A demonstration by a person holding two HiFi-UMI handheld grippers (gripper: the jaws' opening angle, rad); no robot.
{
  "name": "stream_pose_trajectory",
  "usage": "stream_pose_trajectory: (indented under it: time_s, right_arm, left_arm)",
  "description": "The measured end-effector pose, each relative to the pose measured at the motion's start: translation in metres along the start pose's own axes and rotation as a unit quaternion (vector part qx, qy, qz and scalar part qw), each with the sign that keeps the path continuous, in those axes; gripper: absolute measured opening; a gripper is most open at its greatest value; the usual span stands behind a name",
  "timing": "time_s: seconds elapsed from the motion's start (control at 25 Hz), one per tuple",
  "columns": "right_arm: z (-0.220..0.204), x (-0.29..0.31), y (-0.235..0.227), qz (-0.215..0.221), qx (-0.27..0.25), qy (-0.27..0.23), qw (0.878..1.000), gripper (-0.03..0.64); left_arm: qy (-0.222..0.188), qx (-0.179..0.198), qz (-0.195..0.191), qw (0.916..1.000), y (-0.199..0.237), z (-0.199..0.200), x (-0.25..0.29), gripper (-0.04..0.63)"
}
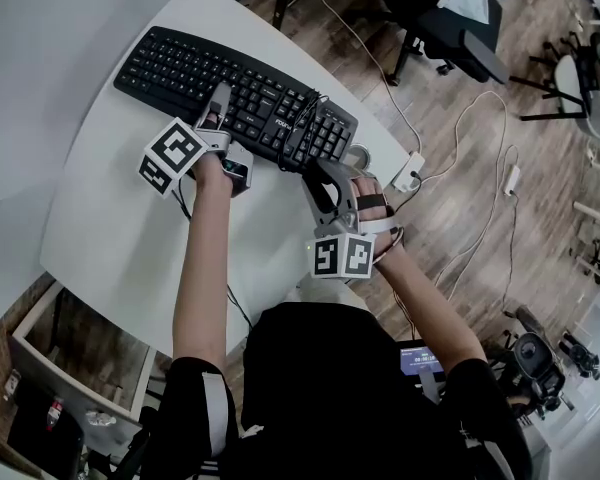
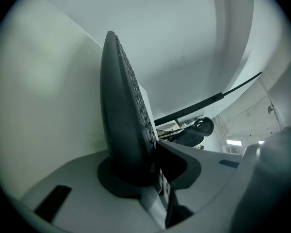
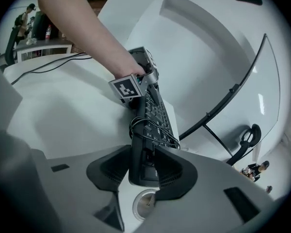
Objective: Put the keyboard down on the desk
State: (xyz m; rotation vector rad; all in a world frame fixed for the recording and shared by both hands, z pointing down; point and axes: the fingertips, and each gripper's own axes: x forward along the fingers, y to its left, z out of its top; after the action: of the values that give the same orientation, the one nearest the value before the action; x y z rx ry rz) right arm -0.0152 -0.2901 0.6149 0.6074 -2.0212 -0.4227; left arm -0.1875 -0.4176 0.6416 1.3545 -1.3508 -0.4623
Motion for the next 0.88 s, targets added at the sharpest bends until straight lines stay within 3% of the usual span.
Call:
stream_pose_trajectory:
  time_s: [0.16, 0.44, 0.88]
  right_arm:
    - [-0.0012, 0.0043, 0.001, -0.017, -0.015, -0.001, 1.0, 0.173]
    - [0.0029, -0.0002, -0.0023, 0.016, 0.037, -0.004, 0.999, 0.152]
    - [0.0001, -0.0008, -0.0015, 0.017, 0.05, -0.005, 0.999, 0.15]
  left_arm:
    - [0.001, -0.003, -0.001, 1.0, 0.0013, 0.0003, 0.002, 0.107]
    - [0.003, 0.016, -0.017, 0.9997, -0.0041, 0.0021, -0.0006, 0.109]
    - [0.017, 0.032, -0.029, 0.9989, -0.0051, -0.0001, -0.0048, 0.123]
